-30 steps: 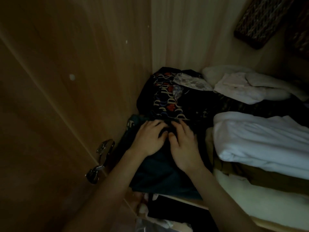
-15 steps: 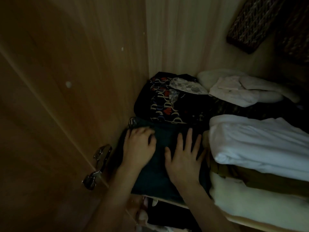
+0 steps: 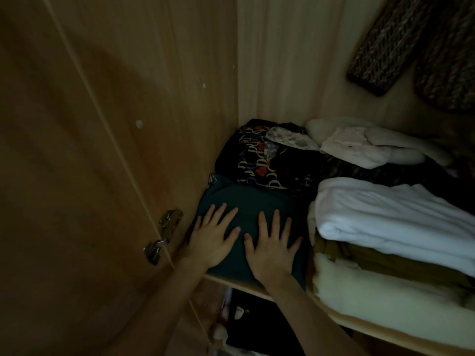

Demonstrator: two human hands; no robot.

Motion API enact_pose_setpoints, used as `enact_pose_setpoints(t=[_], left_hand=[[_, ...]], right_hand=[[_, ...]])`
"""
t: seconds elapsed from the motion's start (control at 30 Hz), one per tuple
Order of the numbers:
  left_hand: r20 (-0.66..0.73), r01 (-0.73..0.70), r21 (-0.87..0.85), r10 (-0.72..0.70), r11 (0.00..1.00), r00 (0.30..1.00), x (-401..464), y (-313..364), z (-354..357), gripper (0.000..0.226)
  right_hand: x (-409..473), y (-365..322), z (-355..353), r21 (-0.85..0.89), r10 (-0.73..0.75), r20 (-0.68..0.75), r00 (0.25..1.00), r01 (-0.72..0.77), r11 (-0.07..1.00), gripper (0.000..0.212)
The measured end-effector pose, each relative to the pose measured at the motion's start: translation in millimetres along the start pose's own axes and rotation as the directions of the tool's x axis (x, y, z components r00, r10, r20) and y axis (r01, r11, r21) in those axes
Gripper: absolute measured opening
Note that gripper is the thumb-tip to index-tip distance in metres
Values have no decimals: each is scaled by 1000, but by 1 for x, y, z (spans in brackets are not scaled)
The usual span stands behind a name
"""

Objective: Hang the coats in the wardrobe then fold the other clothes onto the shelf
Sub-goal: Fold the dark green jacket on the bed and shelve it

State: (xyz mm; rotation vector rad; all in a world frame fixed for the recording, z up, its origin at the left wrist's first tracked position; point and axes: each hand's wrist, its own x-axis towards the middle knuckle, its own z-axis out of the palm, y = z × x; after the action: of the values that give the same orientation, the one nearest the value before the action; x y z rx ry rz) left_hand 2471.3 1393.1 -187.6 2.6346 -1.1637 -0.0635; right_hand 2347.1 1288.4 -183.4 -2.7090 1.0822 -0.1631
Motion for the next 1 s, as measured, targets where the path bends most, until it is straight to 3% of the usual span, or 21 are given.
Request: enact_pose_setpoints(t=[0.13, 0.23, 0.37, 0.43, 0.6, 0.73, 1.0], left_hand=[[-156, -43, 98, 58, 994, 986, -15, 14, -16, 69], [-253, -34, 146, 71, 989, 965, -37, 25, -33, 61], [-273, 12, 181, 38, 983, 961, -73, 45, -49, 63], [-245, 20, 199, 30, 980, 969, -91, 57, -55, 62], [-137, 5, 192, 22, 981, 990, -144, 89, -51, 58], [-37, -25, 225, 35, 974, 999, -186, 116, -53, 71], [-50, -218, 170, 230, 961, 972, -235, 170, -73, 58]], right_hand=[[-6, 9, -25, -126, -173, -37, 984, 167, 978, 77], [-19, 12, -58, -97, -238, -55, 970, 232, 968, 69], [-52, 20, -87, 9, -343, -190, 920, 351, 936, 71], [-70, 28, -90, 27, -372, -167, 913, 381, 924, 73], [-119, 51, -85, 25, -348, -62, 935, 350, 936, 74], [-161, 71, -93, 29, -279, -12, 960, 280, 960, 63], [-247, 111, -127, -17, -92, -44, 995, 91, 996, 62]])
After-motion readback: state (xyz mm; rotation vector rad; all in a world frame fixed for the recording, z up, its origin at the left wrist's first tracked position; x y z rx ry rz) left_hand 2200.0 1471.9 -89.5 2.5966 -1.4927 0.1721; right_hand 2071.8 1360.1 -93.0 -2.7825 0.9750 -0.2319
